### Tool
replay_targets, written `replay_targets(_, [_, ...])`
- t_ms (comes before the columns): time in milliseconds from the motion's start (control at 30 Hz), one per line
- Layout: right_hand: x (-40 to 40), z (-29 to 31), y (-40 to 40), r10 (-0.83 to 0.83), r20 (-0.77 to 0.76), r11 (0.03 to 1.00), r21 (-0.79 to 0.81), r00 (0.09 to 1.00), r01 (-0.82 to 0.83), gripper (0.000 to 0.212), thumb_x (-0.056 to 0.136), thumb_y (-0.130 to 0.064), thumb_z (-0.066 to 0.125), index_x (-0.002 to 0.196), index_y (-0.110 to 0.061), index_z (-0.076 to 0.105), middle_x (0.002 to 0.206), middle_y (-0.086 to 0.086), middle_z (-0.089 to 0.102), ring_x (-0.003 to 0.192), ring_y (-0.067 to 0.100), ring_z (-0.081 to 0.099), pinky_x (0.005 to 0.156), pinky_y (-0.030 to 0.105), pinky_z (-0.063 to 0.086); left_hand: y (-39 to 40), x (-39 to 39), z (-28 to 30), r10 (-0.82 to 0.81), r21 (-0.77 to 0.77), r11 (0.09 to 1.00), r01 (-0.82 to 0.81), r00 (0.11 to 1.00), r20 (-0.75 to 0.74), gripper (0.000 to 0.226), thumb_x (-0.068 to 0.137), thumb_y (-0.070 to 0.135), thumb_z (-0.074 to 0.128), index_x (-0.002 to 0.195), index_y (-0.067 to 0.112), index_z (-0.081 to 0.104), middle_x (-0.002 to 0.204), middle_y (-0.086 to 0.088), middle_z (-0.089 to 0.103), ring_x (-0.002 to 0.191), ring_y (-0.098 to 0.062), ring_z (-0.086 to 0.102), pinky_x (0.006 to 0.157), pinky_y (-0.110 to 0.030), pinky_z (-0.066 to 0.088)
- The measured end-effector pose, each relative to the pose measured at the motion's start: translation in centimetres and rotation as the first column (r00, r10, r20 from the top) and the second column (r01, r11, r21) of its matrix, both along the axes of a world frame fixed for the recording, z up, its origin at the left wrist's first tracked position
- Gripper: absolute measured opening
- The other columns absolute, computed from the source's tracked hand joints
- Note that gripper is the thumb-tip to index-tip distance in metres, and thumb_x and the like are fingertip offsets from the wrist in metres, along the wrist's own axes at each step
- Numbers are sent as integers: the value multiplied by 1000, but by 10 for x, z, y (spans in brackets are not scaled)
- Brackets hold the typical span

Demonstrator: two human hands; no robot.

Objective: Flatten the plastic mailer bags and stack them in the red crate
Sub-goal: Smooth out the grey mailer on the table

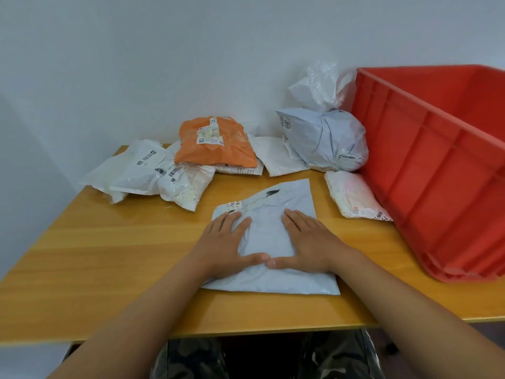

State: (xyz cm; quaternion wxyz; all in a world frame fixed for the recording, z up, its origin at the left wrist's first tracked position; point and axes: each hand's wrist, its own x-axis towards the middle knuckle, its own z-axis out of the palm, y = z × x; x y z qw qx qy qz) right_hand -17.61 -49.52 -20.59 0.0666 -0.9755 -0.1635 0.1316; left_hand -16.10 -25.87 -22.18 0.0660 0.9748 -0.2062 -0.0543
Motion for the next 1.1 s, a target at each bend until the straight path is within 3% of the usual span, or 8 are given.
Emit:
replay_targets(233, [18,9,-8,109,24,994,-8,994,-109,130,65,-96,42,155,-27,-21,157,-10,-36,141,9,-39,120,41,-19,6,18,14,-130,-46,991,128,990,-46,125,57,100,26,158,31,1,163,11,-20,146,-10,-29,121,-39,-16])
replay_targets(367, [30,6,-7,144,-27,989,-15,989,-144,128,66,-95,44,156,-28,-19,160,-10,-32,143,8,-35,119,38,-19,3,30,12,-174,-16,985,173,982,-76,118,65,95,37,157,32,-1,164,11,-16,148,-12,-23,121,-39,-14])
replay_targets(767, [34,-4,-5,141,-24,988,-68,990,-142,128,64,-99,29,157,-24,-16,161,-8,-30,147,10,-29,123,41,-12,-1,30,3,-156,69,985,161,986,-63,112,69,93,29,157,31,-2,165,10,-11,150,-15,-17,120,-38,-10])
replay_targets(900, [32,4,-2,117,-46,991,-60,992,-120,129,66,-98,33,157,-21,-16,162,-5,-28,147,11,-28,123,41,-11,-1,28,10,-133,27,990,137,987,-92,113,70,92,33,157,29,-1,165,7,-11,150,-14,-18,121,-38,-11])
replay_targets(1000, [17,8,5,57,1,998,-13,998,-57,124,74,-91,39,157,-17,-15,162,-3,-26,149,12,-25,123,37,-9,-3,15,17,-75,-18,997,75,997,-23,107,78,85,33,158,23,-1,165,3,-10,151,-15,-16,121,-37,-11])
replay_targets(1100, [-8,6,13,-14,14,999,44,1000,14,116,81,-86,33,157,-13,-14,163,0,-24,150,14,-23,123,36,-8,-7,-5,13,0,-101,995,-1,1000,-8,98,84,81,29,158,24,-1,166,4,-8,151,-15,-16,122,-39,-10])
